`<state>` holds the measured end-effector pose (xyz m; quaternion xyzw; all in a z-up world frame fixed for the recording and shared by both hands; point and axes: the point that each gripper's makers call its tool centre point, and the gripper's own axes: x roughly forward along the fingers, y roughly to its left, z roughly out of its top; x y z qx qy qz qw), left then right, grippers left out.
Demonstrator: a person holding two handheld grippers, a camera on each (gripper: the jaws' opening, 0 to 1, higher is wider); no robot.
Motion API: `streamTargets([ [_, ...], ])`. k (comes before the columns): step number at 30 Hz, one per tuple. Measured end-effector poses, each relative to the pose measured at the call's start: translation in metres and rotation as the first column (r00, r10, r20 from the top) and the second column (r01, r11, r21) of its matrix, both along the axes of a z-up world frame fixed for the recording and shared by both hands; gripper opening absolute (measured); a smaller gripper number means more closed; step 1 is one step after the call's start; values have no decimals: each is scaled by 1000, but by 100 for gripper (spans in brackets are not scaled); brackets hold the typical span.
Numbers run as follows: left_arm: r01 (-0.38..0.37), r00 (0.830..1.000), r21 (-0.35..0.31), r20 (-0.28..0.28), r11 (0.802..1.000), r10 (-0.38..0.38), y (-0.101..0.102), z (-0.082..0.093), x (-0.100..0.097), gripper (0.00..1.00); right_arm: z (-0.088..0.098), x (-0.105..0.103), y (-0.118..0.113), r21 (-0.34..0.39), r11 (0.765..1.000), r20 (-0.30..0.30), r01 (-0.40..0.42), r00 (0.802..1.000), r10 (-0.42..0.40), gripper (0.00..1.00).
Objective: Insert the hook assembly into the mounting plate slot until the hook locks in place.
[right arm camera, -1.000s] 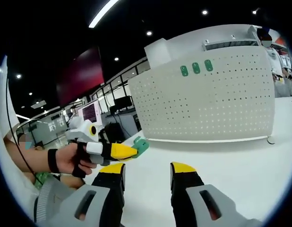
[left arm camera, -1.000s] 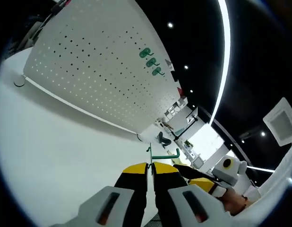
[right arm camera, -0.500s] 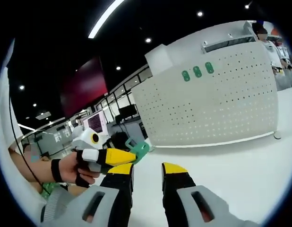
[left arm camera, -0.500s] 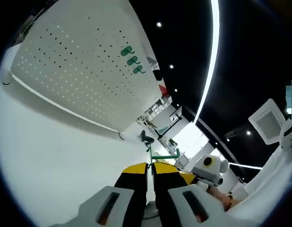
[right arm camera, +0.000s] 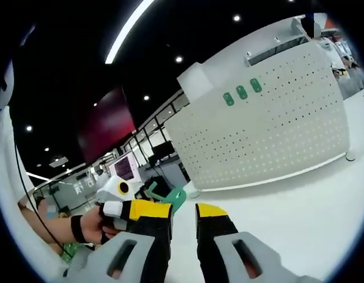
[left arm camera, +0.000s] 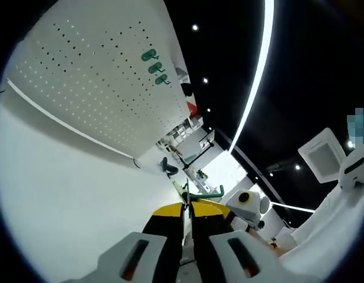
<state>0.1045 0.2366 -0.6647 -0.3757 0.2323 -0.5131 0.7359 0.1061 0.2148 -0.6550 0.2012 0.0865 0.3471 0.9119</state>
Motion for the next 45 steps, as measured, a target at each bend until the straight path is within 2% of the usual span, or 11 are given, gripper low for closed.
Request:
streamTargets([
  [2, 4, 1000, -12, -8, 1000, -4, -1, 1, -1, 4, 5, -1, 1, 52, 999, -7, -6, 1000, 7, 13],
  [7, 21, 1000, -50, -23, 999, -22, -3, 6, -4, 4, 12, -3, 1, 86, 996, 5, -11, 1000, 11, 10],
  [12, 47, 998, -107, -32, 993, -51, -6, 15, -9, 4, 19, -5, 1, 164, 986, -5, -24, 1000, 25, 9],
  [18, 72, 996, -130, -41, 989, -78, -8, 18, -12, 4, 20, -6, 0, 179, 984, -3, -19, 1000, 20, 8],
  [22, 80, 994, -145, -57, 986, -89, -9, 20, -14, 4, 20, -6, 0, 239, 971, -55, -30, 998, 44, 8],
  [30, 94, 991, -172, -73, 981, -108, -9, 20, -14, 4, 23, -9, 3, 289, 956, -67, -49, 995, 71, 3],
  [38, 83, 994, -159, -54, 984, -93, -9, 17, -12, 8, 25, -11, 7, 314, 947, -83, -59, 992, 90, 0],
  [40, 74, 996, -136, -31, 988, -78, -9, 15, -11, 9, 23, -11, 7, 299, 953, -85, -54, 993, 83, 0],
  [44, 68, 998, -132, -7, 989, -69, -8, 19, -12, 10, 25, -11, 7, 304, 951, -86, -50, 993, 80, 0],
  [45, 41, 999, -87, 34, 995, -38, -6, 15, -8, 10, 24, -8, 4, 284, 959, -81, -26, 995, 51, 0],
])
